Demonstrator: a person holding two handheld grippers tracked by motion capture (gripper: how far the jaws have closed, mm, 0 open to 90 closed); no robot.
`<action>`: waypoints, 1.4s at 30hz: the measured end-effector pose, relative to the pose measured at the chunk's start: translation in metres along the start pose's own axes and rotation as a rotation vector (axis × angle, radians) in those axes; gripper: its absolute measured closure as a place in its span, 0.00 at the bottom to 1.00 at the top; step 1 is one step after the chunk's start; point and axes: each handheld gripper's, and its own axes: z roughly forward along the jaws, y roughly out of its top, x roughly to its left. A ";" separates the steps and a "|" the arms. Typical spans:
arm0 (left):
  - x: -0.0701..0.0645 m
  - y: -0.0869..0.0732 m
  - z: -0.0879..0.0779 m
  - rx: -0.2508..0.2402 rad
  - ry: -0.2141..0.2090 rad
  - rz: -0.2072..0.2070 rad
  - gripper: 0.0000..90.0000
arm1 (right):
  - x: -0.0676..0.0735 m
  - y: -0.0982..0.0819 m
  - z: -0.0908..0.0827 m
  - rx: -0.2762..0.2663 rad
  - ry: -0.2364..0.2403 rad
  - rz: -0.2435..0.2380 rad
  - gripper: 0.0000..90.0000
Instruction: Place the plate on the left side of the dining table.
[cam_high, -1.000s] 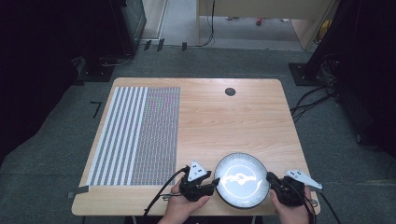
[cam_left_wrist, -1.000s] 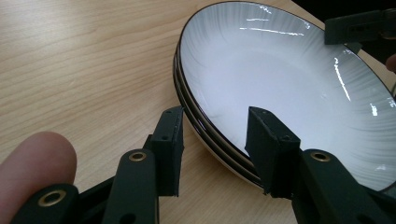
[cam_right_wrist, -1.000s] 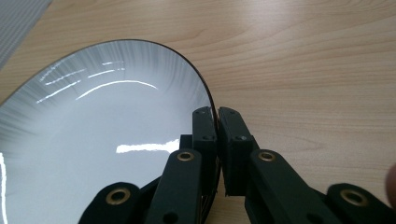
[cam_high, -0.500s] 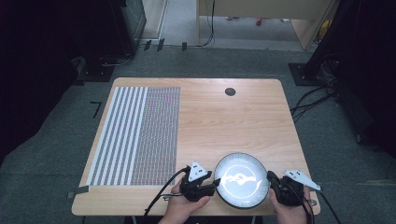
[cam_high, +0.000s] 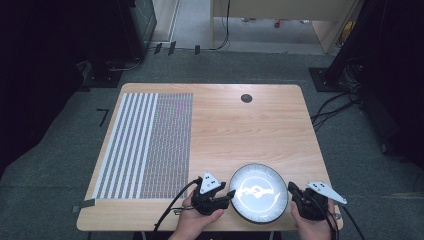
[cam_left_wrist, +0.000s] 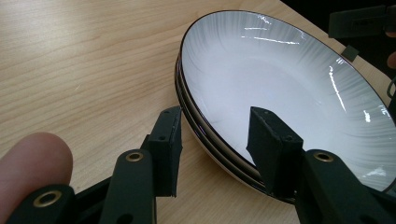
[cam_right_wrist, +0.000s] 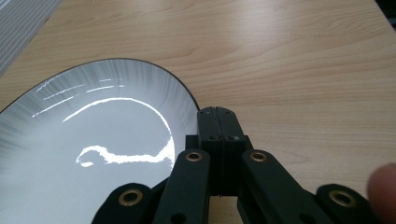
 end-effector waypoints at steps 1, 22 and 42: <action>0.000 0.000 0.000 -0.002 -0.001 -0.001 0.61 | -0.002 0.001 -0.001 -0.005 0.000 0.005 1.00; 0.001 -0.002 0.001 0.012 -0.049 0.000 0.77 | -0.024 0.000 0.002 0.046 0.233 0.197 0.95; 0.003 -0.003 0.002 0.020 -0.070 -0.003 0.79 | -0.031 0.000 0.003 0.060 0.253 0.273 0.91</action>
